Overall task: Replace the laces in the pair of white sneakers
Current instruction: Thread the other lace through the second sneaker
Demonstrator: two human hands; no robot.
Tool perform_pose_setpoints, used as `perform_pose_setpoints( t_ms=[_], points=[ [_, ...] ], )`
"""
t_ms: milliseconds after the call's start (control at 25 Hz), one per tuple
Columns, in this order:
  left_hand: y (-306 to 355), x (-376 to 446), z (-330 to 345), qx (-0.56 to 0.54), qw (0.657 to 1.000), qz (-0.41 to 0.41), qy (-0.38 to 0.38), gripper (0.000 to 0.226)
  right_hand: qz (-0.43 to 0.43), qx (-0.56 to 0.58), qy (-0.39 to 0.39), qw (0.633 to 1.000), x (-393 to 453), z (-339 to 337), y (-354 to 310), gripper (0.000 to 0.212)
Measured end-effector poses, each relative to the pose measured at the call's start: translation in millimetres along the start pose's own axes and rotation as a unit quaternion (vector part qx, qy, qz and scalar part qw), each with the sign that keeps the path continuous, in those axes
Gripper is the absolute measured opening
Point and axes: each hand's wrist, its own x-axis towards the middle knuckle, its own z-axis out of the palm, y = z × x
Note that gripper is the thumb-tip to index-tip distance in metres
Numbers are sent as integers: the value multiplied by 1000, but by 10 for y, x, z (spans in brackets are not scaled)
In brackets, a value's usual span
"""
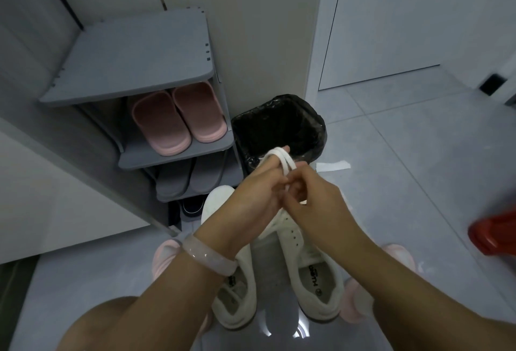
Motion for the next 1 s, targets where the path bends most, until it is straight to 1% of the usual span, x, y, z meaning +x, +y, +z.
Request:
perform_pose_setpoints(
  t_ms=[80, 120, 200, 240, 320, 400, 440, 480, 520, 560, 600, 640, 680, 720, 760, 800, 840, 880, 960, 1000],
  points=[
    [-19, -25, 11, 51, 998, 10, -35, 57, 55, 44, 17, 997, 25, -25, 24, 13],
    [-33, -28, 20, 69, 997, 12, -43, 60, 61, 40, 22, 997, 28, -33, 42, 14],
    [-42, -31, 31, 110, 993, 16, -45, 61, 37, -5, 26, 999, 41, -46, 49, 7],
    [-49, -25, 26, 138, 989, 20, -43, 58, 19, -15, 20, 1000, 46, -57, 40, 9],
    [-55, -3, -17, 168, 985, 34, -22, 48, -9, 20, -18, 1000, 57, -90, 12, 22],
    [-12, 27, -81, 129, 990, 54, 14, 30, -7, 70, -85, 994, 54, -143, -50, 26],
    [17, 30, -109, 108, 992, 63, 20, 22, 7, 114, -111, 987, 49, -171, -76, 28],
    [46, 29, -125, 95, 993, 68, 28, 15, 32, 184, -122, 975, 56, -201, -98, 31],
    [73, 36, -141, 80, 993, 72, 42, 13, 63, 274, -116, 953, 80, -244, -110, 33],
    [107, 37, -172, 57, 994, 68, 68, 19, 91, 369, -91, 920, 126, -313, -99, 33],
    [152, 34, -210, 32, 992, 59, 103, 25, 112, 451, -50, 884, 193, -414, -70, 31],
    [208, 38, -286, 17, 988, 57, 146, 29, 125, 505, 1, 854, 270, -542, -35, 29],
    [276, 21, -391, 46, 976, 71, 201, 29, 132, 540, 53, 829, 338, -691, -7, 26],
    [355, -2, -529, 112, 950, 99, 273, 25, 131, 564, 101, 809, 391, -852, 31, 24],
    [431, -26, -690, 203, 904, 136, 350, 20, 124, 578, 145, 793, 427, -1014, 76, 20],
    [513, -67, -833, 273, 851, 181, 410, 18, 116, 584, 180, 783, 443, -1158, 131, 17],
    [584, -110, -948, 319, 810, 220, 439, 20, 110, 589, 206, 773, 444, -1276, 185, 17],
    [629, -154, -1019, 337, 790, 247, 449, 23, 108, 596, 224, 764, 431, -1373, 237, 19],
    [676, -209, -1069, 348, 770, 278, 457, 25, 103, 608, 253, 745, 406, -1507, 305, 19],
    [694, -224, -1028, 356, 768, 284, 450, 23, 98, 602, 262, 748, 400, -1526, 312, 20]
  ],
)
